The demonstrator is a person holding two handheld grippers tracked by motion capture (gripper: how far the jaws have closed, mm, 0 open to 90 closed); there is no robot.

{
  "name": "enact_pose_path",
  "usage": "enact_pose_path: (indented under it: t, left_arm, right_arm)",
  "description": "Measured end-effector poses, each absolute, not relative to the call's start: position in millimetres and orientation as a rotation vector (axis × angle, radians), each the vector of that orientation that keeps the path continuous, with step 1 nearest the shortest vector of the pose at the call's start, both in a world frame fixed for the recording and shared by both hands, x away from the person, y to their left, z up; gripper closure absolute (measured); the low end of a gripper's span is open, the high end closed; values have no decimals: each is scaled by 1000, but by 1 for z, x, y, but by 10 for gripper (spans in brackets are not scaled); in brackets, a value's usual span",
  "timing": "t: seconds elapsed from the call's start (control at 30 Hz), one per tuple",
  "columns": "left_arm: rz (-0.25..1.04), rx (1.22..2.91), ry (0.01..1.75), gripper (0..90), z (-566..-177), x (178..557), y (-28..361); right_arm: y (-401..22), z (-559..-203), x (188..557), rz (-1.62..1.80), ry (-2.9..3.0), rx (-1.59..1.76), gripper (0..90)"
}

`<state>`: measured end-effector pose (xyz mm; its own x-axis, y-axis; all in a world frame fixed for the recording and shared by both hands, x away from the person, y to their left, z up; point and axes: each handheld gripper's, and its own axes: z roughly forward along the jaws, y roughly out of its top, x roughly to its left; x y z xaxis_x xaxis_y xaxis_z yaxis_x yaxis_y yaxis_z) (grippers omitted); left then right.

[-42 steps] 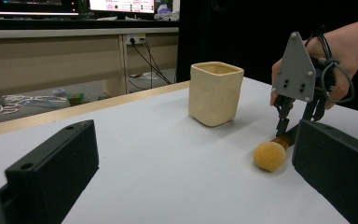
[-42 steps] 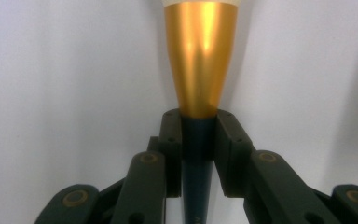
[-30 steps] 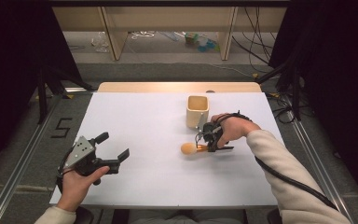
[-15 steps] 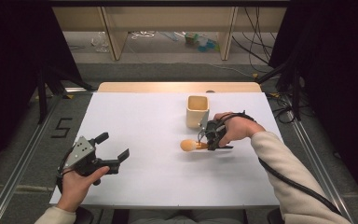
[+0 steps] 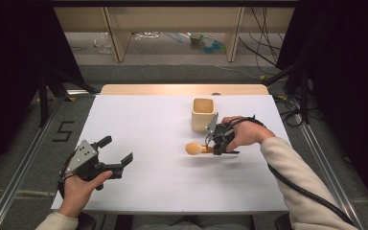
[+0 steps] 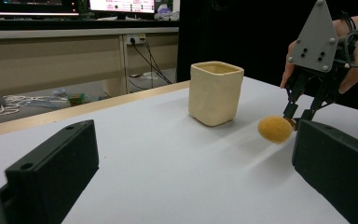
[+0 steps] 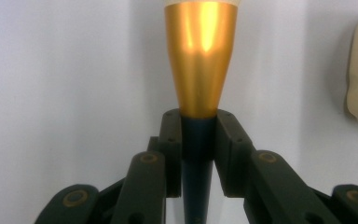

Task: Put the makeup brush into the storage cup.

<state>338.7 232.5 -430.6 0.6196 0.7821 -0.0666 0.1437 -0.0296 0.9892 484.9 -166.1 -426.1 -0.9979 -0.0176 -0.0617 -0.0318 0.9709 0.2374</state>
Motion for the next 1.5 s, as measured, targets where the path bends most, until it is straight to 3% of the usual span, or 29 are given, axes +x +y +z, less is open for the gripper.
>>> enact_pose_path:
  t: [1.5]
  left_arm:
    - [610, 1544, 805, 0, -431, 339, 232]
  right_arm:
    - [-189, -414, 477, 720, 2930, 105, 751]
